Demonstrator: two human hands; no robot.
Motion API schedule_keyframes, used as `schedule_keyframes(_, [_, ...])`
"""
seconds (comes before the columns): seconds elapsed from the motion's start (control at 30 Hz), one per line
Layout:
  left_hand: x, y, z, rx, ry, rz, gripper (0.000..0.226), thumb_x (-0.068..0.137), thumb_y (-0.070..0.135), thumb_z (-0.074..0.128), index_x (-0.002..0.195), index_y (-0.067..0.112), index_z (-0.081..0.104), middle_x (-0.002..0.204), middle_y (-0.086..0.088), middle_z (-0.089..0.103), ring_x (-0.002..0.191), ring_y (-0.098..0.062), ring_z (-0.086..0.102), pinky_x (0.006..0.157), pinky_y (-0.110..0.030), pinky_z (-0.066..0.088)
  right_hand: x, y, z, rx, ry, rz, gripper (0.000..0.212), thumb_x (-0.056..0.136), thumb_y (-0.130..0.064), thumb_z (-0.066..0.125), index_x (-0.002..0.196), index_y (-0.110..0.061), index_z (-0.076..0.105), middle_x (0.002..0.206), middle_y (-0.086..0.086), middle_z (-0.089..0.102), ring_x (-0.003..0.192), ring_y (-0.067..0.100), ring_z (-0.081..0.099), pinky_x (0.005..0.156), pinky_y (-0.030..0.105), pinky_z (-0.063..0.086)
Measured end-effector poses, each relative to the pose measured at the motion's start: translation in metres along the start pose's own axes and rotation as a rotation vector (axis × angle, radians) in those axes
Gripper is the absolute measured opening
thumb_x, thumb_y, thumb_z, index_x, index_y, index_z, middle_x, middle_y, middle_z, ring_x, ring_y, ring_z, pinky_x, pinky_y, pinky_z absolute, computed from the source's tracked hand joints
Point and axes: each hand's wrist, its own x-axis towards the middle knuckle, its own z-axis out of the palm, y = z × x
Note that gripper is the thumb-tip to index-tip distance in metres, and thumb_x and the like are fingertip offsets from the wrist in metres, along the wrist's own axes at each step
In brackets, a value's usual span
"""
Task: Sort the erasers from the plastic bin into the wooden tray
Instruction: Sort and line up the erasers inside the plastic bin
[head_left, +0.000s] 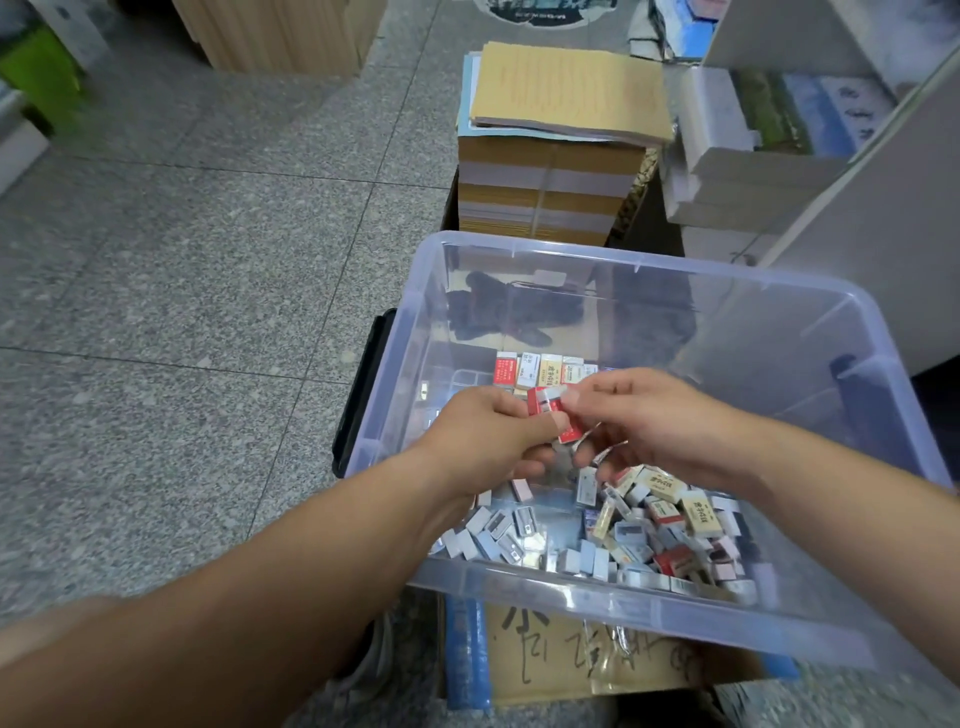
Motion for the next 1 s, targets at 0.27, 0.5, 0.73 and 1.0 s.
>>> schedule_keyframes(0.27, [-0.002, 0.002, 0.004, 0.062, 0.040, 0.047, 0.031, 0.089, 0.009, 0.077, 0.114, 0.001, 0.060, 0.093, -0.014, 0.073, 0.073, -0.014, 0.071, 0.069, -0.026, 0.061, 0.009, 0.016, -0.019, 0.292, 0.225, 0.000, 0.011, 0.096, -0.011, 0.064, 0.101, -0.002, 0.069, 0.085, 0.012, 0.070, 0.065, 0.017, 0.061, 0.056, 0.027, 0.053])
schedule_keyframes(0.5, [-0.002, -0.001, 0.006, 0.154, 0.043, 0.078, 0.025, 0.089, 0.018, 0.078, 0.105, 0.009, 0.063, 0.090, -0.007, 0.074, 0.079, -0.016, 0.071, 0.082, -0.040, 0.061, 0.065, 0.034, -0.043, -0.120, 0.645, 0.153, 0.015, 0.089, -0.023, 0.078, 0.089, -0.008, 0.073, 0.084, 0.008, 0.073, 0.070, 0.019, 0.063, 0.064, 0.033, 0.052])
schedule_keyframes(0.73, [-0.003, 0.000, 0.006, 0.202, 0.052, 0.091, 0.021, 0.089, 0.021, 0.078, 0.101, 0.013, 0.062, 0.087, -0.006, 0.070, 0.077, -0.014, 0.069, 0.072, -0.031, 0.058, 0.084, 0.043, -0.042, -0.390, 0.701, 0.108, 0.024, 0.086, -0.035, 0.081, 0.074, -0.015, 0.075, 0.074, 0.002, 0.073, 0.073, 0.020, 0.068, 0.072, 0.036, 0.057])
schedule_keyframes(1.0, [-0.002, -0.003, 0.004, 0.196, 0.056, 0.111, 0.018, 0.088, 0.026, 0.079, 0.096, 0.017, 0.067, 0.074, 0.002, 0.061, 0.070, -0.014, 0.064, 0.072, -0.033, 0.058, 0.036, 0.018, -0.019, -0.355, 0.509, -0.065, 0.034, 0.102, -0.040, 0.056, 0.092, -0.011, 0.073, 0.082, 0.003, 0.072, 0.071, 0.020, 0.065, 0.061, 0.031, 0.048])
